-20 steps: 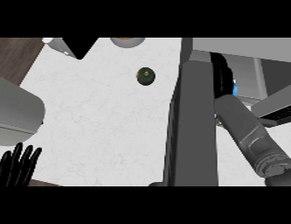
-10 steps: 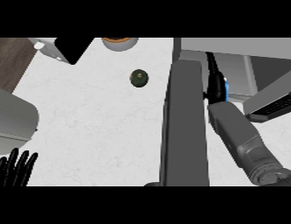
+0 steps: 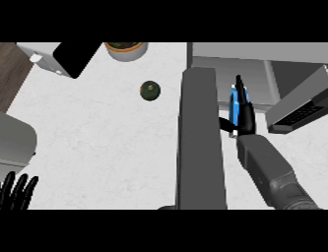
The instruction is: Pick up the milk, place it into the microwave and close the microwave
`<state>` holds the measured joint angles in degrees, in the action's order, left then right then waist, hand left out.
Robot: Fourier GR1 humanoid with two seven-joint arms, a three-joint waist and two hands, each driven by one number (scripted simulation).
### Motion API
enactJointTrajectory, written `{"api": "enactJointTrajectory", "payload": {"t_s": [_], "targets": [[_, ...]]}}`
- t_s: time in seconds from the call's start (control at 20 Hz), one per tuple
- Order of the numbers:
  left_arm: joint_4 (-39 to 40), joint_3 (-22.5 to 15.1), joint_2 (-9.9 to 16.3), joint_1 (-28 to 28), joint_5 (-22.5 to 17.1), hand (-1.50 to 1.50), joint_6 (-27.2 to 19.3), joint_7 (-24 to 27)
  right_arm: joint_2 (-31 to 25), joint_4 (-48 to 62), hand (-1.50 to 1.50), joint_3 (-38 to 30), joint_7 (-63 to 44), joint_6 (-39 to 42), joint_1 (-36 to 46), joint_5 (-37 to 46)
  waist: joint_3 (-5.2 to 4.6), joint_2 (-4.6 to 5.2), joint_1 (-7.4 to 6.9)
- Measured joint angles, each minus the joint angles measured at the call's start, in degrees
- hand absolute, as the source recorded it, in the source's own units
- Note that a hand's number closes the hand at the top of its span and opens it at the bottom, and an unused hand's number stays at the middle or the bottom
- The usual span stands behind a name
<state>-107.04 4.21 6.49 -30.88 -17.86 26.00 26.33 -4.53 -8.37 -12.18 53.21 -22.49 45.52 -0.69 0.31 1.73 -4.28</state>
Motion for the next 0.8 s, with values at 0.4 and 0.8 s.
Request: {"api": "enactJointTrajectory", "payload": {"t_s": [0.4, 0.8], "targets": [[-2.1, -1.3, -0.9, -3.1, 1.2, -1.50, 0.1, -1.0, 0.9, -0.3, -1.50, -0.8, 5.7, 6.0, -5.6, -0.5, -0.10, -0.76, 1.61], [-1.7, -4.4, -2.1, -3.2, 6.3, -1.50, -0.7, -1.9, 0.9, -3.7, -1.50, 1.5, 7.8, 13.7, -12.9, 0.7, -0.37, -1.72, 3.40]]}}
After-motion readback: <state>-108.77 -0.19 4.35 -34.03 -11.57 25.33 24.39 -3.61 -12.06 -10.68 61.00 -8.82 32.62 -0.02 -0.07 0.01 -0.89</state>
